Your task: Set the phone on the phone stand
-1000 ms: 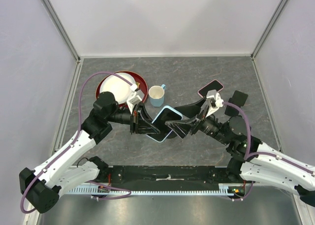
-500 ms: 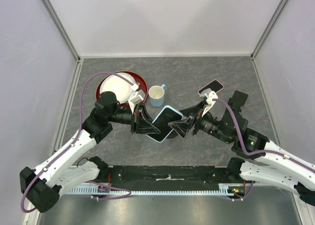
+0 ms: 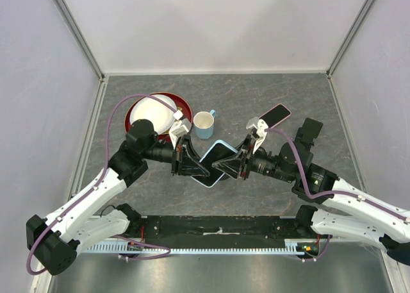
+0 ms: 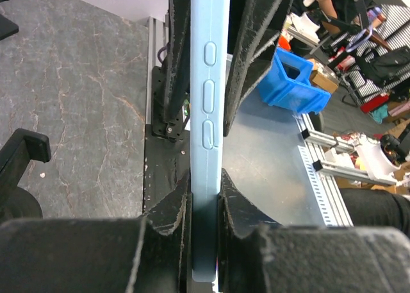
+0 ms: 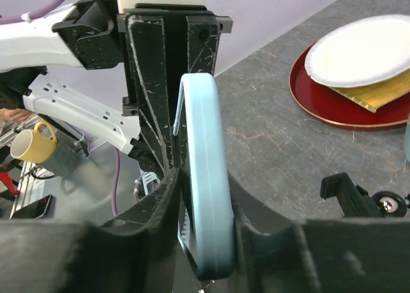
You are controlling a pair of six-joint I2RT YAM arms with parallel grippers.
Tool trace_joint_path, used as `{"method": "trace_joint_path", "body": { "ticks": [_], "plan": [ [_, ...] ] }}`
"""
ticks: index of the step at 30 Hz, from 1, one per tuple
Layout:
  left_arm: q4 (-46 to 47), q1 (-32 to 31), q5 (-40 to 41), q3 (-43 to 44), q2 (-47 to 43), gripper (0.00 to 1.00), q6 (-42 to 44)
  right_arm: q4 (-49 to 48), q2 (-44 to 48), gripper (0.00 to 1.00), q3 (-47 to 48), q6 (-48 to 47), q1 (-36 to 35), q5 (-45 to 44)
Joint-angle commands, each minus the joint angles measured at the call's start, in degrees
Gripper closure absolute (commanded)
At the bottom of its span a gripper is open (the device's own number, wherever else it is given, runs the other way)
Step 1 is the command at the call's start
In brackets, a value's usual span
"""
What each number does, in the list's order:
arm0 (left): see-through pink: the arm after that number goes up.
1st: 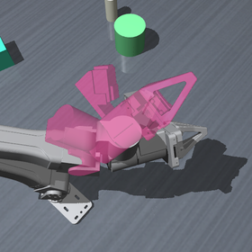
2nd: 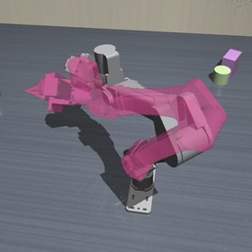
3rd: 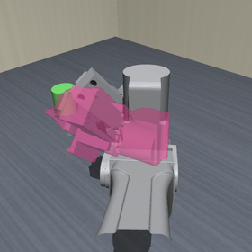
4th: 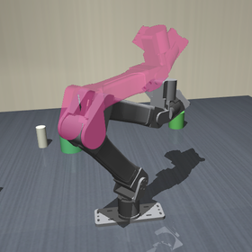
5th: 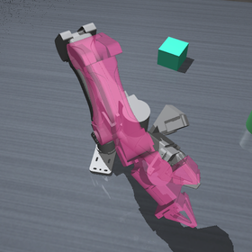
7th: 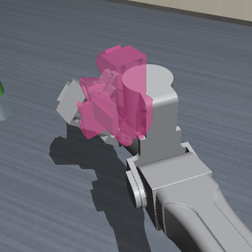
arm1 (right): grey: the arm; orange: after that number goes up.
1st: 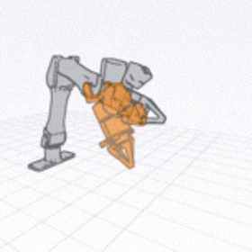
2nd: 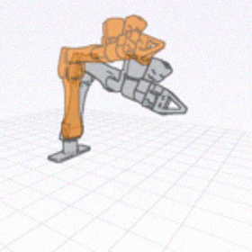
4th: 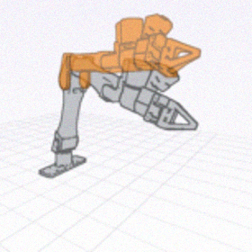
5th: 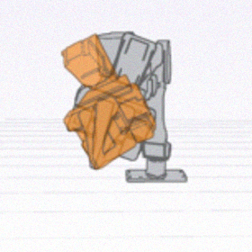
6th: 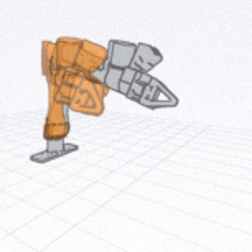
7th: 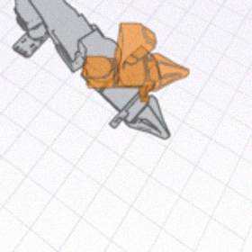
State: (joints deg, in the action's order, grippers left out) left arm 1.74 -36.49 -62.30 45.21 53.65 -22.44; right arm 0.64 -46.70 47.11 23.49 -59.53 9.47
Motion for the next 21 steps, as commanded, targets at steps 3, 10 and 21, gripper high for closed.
{"method": "trace_joint_path", "body": {
  "ticks": [3, 10, 21],
  "plan": [
    [1.7, -0.8, -1.9, 1.7, -0.4, 0.98, 2.3, -4.6, 2.5, 0.74, 1.2, 2.0, -0.2, 0.1],
    [1.5, -1.2, -1.9, 1.7, -0.4, 0.98, 2.5, -5.1, 3.1, 0.6, 0.9, 3.0, -0.2, -0.3],
    [0.9, -1.6, -0.7, 1.9, -0.8, 0.98, 3.1, -6.6, 2.0, 0.6, -0.1, 3.7, -0.2, 0.9]
  ]
}}
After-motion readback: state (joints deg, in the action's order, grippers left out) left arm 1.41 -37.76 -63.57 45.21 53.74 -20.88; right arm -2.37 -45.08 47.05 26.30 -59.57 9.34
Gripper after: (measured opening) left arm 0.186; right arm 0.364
